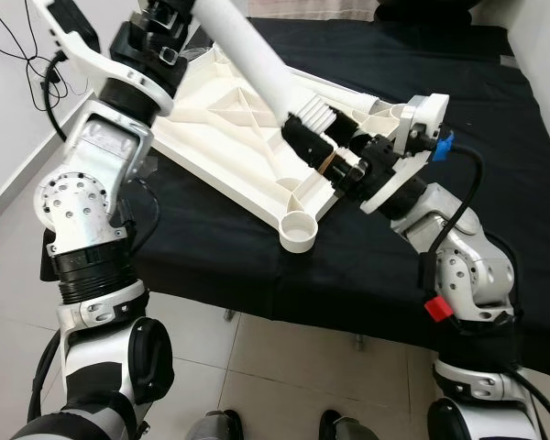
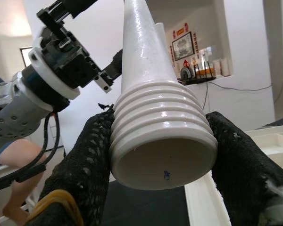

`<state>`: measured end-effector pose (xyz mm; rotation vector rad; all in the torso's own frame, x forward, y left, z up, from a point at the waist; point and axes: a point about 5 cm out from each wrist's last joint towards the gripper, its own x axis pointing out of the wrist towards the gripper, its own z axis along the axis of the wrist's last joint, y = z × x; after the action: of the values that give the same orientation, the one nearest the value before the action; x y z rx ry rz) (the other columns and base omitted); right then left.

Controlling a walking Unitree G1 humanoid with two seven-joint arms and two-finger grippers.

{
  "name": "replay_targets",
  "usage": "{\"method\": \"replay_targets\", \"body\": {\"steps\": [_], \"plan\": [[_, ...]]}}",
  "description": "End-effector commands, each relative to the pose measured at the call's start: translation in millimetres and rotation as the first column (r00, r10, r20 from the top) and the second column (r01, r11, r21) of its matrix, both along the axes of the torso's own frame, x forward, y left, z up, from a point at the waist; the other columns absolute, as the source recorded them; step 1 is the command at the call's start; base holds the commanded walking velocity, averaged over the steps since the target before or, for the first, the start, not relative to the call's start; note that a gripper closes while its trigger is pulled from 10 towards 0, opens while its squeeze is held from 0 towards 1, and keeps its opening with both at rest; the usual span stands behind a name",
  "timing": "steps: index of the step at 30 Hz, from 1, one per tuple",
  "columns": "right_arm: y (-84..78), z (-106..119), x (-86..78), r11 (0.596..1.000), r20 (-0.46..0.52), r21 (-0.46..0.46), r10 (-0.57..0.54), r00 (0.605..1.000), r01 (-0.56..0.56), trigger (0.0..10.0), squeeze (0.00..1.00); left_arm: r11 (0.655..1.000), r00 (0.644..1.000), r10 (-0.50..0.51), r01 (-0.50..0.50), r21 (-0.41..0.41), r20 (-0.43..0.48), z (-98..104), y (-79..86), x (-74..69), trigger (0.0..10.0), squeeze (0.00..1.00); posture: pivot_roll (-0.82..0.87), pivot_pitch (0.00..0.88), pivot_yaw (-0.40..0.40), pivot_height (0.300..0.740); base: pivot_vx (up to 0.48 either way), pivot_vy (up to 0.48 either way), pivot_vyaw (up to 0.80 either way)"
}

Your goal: Building children table

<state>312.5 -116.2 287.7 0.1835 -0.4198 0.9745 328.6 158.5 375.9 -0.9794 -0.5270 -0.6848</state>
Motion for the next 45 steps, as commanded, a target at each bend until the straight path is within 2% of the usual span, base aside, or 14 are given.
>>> {"method": "replay_targets", "body": {"steps": [1,15,16,18,19,33,34,35,36,38,40,41,44,45], "plan": [[5.3,2.2,-4.9,0.999,0.024,-0.004,0.035,0.999,-0.035,0.0,0.00,1.000,0.999,-0.024,0.024,0.001,0.031,7.9,-4.6,-4.0,10.0,0.00,0.01,0.165,0.037,0.740,0.000,0.000,0.00],[3.1,-2.9,-14.3,0.985,0.061,-0.128,0.120,0.991,-0.112,0.0,0.00,1.000,0.998,0.025,-0.026,0.018,0.064,20.6,6.7,-5.1,10.0,0.00,0.01,0.170,0.036,0.740,0.000,0.000,0.00],[1.4,-3.4,-13.3,0.985,0.063,-0.134,0.113,0.992,-0.104,0.0,0.00,0.999,0.998,0.023,-0.024,0.022,0.066,22.2,6.3,-5.5,9.1,0.00,0.01,0.170,0.036,0.740,0.000,0.000,0.00],[0.3,-3.7,-12.6,0.986,0.063,-0.138,0.109,0.992,-0.099,0.0,0.00,0.999,0.997,0.021,-0.023,0.025,0.068,23.2,6.0,-5.8,9.1,0.00,0.01,0.170,0.036,0.740,0.000,0.000,0.00],[-0.9,-3.8,-11.8,0.986,0.064,-0.138,0.102,0.993,-0.093,0.0,0.00,0.999,0.997,0.019,-0.021,0.025,0.075,24.8,5.7,-6.5,0.0,0.00,0.01,0.172,0.038,0.740,0.000,0.000,0.00],[1.8,-6.0,-8.0,0.986,0.071,-0.152,0.075,0.995,-0.064,0.0,0.00,0.998,0.993,-0.060,0.058,0.014,0.098,31.4,0.1,-12.8,0.0,0.00,0.01,0.174,0.034,0.740,0.000,0.000,0.00],[2.3,-8.4,-2.4,0.987,0.050,-0.161,0.034,0.998,-0.026,10.0,0.00,0.995,0.990,-0.083,0.077,0.056,0.110,31.2,-0.6,-14.3,0.0,0.00,0.01,0.174,0.028,0.740,0.000,0.000,0.00],[2.3,-8.4,-2.4,0.987,0.050,-0.161,0.034,0.998,-0.026,10.0,0.00,0.995,0.990,-0.083,0.077,0.056,0.110,31.2,-0.6,-14.3,0.0,0.00,0.01,0.174,0.028,0.740,0.000,0.000,0.00],[2.3,-9.3,-0.2,0.987,0.038,-0.163,0.021,0.999,-0.014,10.0,1.00,0.994,0.989,-0.092,0.085,0.071,0.115,31.3,-0.9,-14.8,0.0,0.00,0.01,0.174,0.028,0.740,0.000,0.000,0.00],[2.3,-10.3,1.0,0.985,0.032,-0.170,0.015,0.999,-0.009,10.0,1.00,0.991,0.988,-0.091,0.077,0.112,0.128,31.6,-0.6,-15.3,0.0,0.00,0.01,0.175,0.026,0.740,0.000,0.000,0.00],[-2.5,-12.0,3.3,0.981,0.026,-0.194,0.008,1.000,-0.003,10.0,1.00,0.962,0.984,-0.030,-0.019,0.274,0.175,33.2,-1.3,-14.5,0.0,0.00,0.01,0.178,0.026,0.740,0.000,0.000,0.00],[-2.5,-12.0,3.3,0.981,0.026,-0.194,0.008,1.000,-0.003,10.0,1.00,0.962,0.984,-0.030,-0.019,0.274,0.175,33.2,-1.3,-14.5,0.0,0.00,0.01,0.178,0.026,0.740,0.000,0.000,0.00],[-15.9,-14.8,0.6,0.957,0.002,-0.284,0.059,0.998,-0.056,10.0,1.00,0.870,0.966,0.003,-0.131,0.476,0.260,34.8,-8.9,-12.0,0.0,0.00,0.00,0.180,0.029,0.740,0.000,0.000,0.00],[-15.9,-14.8,0.6,0.957,0.002,-0.284,0.059,0.998,-0.056,10.0,1.00,0.870,0.966,0.003,-0.131,0.476,0.260,34.8,-8.9,-12.0,0.0,0.00,0.00,0.180,0.029,0.740,0.000,0.000,0.00]]}}
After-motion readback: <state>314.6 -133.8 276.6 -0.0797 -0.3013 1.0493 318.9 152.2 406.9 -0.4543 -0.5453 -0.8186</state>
